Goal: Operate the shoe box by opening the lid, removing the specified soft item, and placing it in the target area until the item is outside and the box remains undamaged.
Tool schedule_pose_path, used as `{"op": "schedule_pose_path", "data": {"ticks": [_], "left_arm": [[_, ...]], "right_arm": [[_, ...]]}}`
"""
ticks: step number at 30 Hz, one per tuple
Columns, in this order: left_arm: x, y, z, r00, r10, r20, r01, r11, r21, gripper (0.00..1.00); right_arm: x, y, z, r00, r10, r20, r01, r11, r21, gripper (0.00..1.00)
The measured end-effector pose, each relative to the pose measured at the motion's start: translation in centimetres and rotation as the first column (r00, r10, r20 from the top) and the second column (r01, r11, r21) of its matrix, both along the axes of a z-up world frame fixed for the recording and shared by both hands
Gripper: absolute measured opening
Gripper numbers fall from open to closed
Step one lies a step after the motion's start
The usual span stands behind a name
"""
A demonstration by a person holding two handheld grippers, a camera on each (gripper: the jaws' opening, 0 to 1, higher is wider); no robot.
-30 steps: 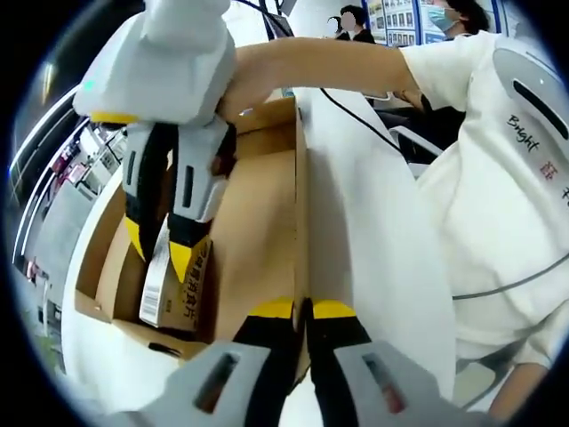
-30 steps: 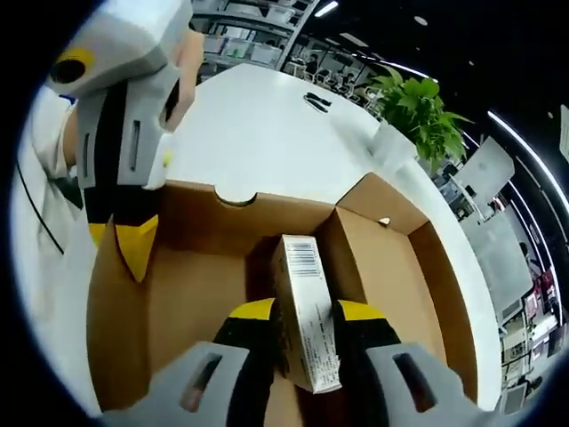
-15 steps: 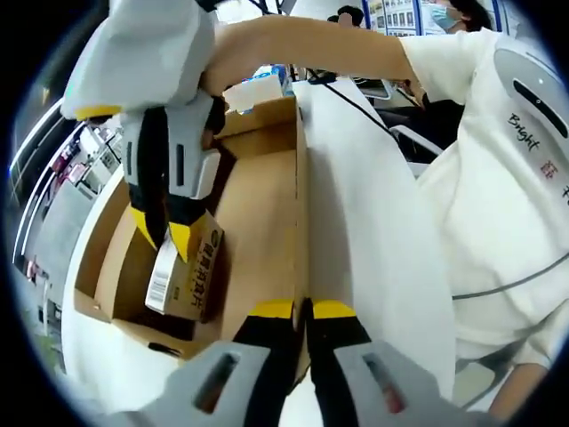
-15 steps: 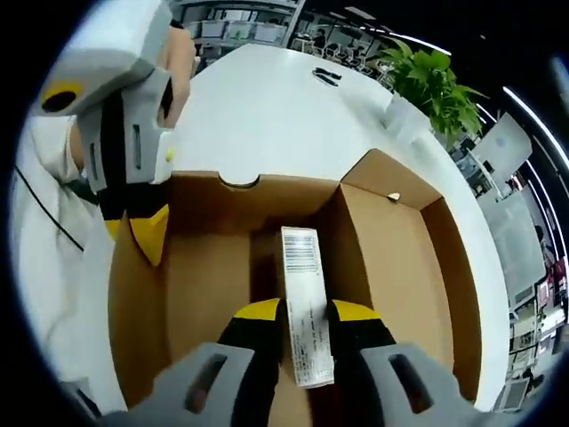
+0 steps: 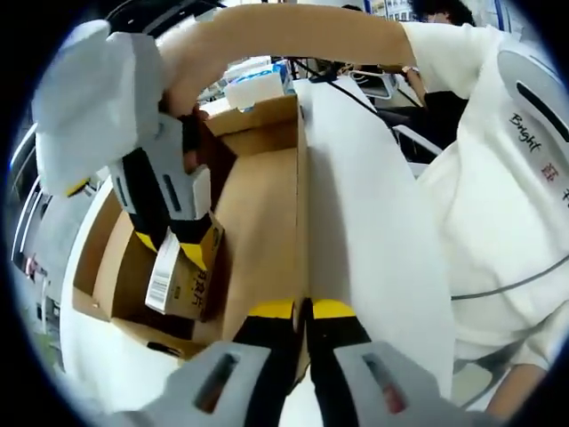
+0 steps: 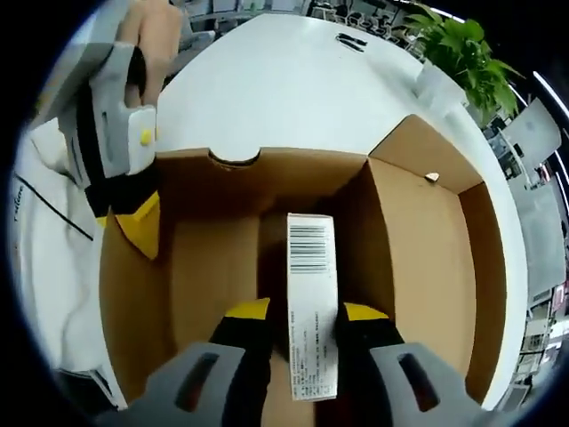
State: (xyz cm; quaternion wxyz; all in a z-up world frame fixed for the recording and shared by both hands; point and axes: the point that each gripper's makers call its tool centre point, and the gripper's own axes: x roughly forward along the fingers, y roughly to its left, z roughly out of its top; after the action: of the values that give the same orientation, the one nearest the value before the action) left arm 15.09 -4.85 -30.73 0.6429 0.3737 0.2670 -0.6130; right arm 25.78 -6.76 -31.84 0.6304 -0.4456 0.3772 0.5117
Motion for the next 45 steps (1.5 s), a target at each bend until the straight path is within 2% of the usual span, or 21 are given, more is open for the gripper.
{"op": "schedule_pose_path", "data": {"ticks": [11, 15, 18, 25, 30, 32, 35, 39, 40, 42, 43, 45], "left_arm": [[0.0, 0.1, 0.0, 1.0, -0.001, 0.005, 0.001, 1.0, -0.001, 0.03], [0.0, 0.0, 0.0, 1.0, -0.004, 0.001, 0.004, 1.0, -0.003, 0.03], [0.0, 0.0, 0.0, 1.0, -0.006, -0.003, 0.006, 1.0, 0.002, 0.03], [0.0, 0.0, 0.0, 1.0, 0.0, -0.008, 0.0, 1.0, 0.006, 0.03], [0.0, 0.1, 0.0, 1.0, 0.0, -0.015, 0.0, 1.0, 0.007, 0.03], [0.0, 0.1, 0.0, 1.0, 0.002, -0.015, -0.002, 1.0, 0.009, 0.03], [-0.1, 0.1, -0.1, 1.0, 0.001, -0.013, -0.001, 1.0, 0.012, 0.02], [0.0, 0.1, 0.0, 1.0, 0.003, -0.015, -0.002, 1.0, 0.009, 0.02], [0.0, 0.1, -0.1, 1.0, 0.002, -0.015, -0.002, 1.0, 0.009, 0.02], [0.0, 0.1, -0.1, 1.0, 0.004, -0.015, -0.004, 1.0, 0.01, 0.02], [0.0, 0.1, -0.1, 1.0, 0.004, -0.014, -0.004, 1.0, 0.01, 0.02], [0.0, 0.1, -0.1, 1.0, 0.005, -0.014, -0.004, 1.0, 0.01, 0.02]], "right_arm": [[-0.4, -0.5, -0.7, 0.998, -0.041, -0.048, 0.04, 0.999, -0.027, 0.21], [-0.2, -0.1, -0.4, 0.993, -0.109, -0.055, 0.109, 0.994, -0.001, 0.21], [-1.3, 0.0, -0.3, 0.994, -0.085, -0.07, 0.085, 0.996, -0.004, 0.2], [-1.0, -0.2, -0.2, 0.996, -0.057, -0.07, 0.057, 0.998, 0.005, 0.2], [-1.0, -0.3, -0.1, 0.993, -0.096, -0.076, 0.097, 0.995, 0.013, 0.2], [-1.0, -0.6, -0.1, 0.989, -0.12, -0.082, 0.121, 0.993, 0.003, 0.2], [-1.5, -0.9, 0.3, 0.975, -0.179, -0.133, 0.183, 0.983, 0.016, 0.2], [-1.7, -1.5, 0.9, 0.974, -0.184, -0.129, 0.191, 0.981, 0.043, 0.2], [-1.8, -1.6, 1.2, 0.966, -0.214, -0.142, 0.224, 0.973, 0.057, 0.2], [-2.1, -1.8, 1.5, 0.937, -0.289, -0.197, 0.308, 0.948, 0.076, 0.2], [-1.9, -2.1, 1.7, 0.933, -0.282, -0.223, 0.305, 0.95, 0.072, 0.2], [-2.6, -2.5, 1.9, 0.957, -0.223, -0.187, 0.242, 0.967, 0.082, 0.2]]}}
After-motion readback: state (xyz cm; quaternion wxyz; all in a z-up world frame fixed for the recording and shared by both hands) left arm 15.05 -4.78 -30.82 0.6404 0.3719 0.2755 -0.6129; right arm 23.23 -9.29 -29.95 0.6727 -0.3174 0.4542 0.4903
